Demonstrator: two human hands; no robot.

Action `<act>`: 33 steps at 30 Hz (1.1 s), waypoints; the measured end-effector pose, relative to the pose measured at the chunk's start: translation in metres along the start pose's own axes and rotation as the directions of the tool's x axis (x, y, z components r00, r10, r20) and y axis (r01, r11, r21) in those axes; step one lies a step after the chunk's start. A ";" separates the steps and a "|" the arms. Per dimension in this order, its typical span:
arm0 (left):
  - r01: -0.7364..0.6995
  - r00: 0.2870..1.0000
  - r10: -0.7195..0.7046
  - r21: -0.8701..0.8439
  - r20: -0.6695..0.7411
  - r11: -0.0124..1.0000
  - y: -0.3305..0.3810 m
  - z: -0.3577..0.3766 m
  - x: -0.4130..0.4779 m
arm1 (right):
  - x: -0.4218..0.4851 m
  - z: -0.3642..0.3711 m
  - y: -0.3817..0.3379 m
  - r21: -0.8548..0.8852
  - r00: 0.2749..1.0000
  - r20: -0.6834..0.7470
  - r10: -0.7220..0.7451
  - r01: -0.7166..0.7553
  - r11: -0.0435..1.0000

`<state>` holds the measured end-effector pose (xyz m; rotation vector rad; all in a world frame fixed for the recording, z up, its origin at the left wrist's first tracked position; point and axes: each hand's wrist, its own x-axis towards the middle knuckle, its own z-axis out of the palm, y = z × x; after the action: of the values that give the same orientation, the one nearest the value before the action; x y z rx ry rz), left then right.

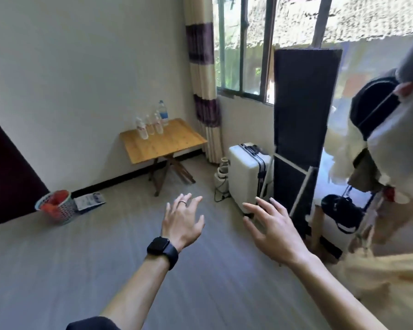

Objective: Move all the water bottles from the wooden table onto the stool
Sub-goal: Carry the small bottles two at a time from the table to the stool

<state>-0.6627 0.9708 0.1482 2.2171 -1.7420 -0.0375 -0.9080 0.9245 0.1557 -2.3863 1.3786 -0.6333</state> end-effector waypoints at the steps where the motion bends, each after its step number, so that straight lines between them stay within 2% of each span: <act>1: 0.034 0.999 -0.034 0.007 -0.021 0.999 -0.005 -0.004 0.018 | 0.027 -0.002 0.004 0.003 1.000 0.002 -0.031 0.031 0.999; 9: 0.249 0.949 -0.229 0.069 -0.215 0.966 -0.055 -0.055 0.126 | 0.227 -0.007 0.007 0.005 0.967 -0.006 -0.257 0.257 0.967; 16: 0.394 0.885 -0.357 0.073 -0.300 0.916 -0.132 -0.079 0.193 | 0.360 0.024 -0.038 0.042 0.931 0.046 -0.363 0.361 0.932; 21: 0.405 0.877 -0.372 0.049 -0.303 0.913 -0.196 -0.082 0.278 | 0.464 0.060 -0.075 0.015 0.913 0.076 -0.401 0.401 0.916; 29: 0.368 0.893 -0.354 -0.001 -0.280 0.930 -0.297 -0.091 0.443 | 0.630 0.114 -0.121 0.012 0.939 0.101 -0.330 0.331 0.944; 33: 0.358 0.913 -0.347 0.010 -0.215 0.934 -0.336 -0.077 0.512 | 0.698 0.149 -0.126 0.009 0.944 0.122 -0.308 0.309 0.951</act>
<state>-0.1979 0.5707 0.2221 2.4443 -1.2294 0.1544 -0.4321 0.3850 0.2405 -2.6258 0.9683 -0.5458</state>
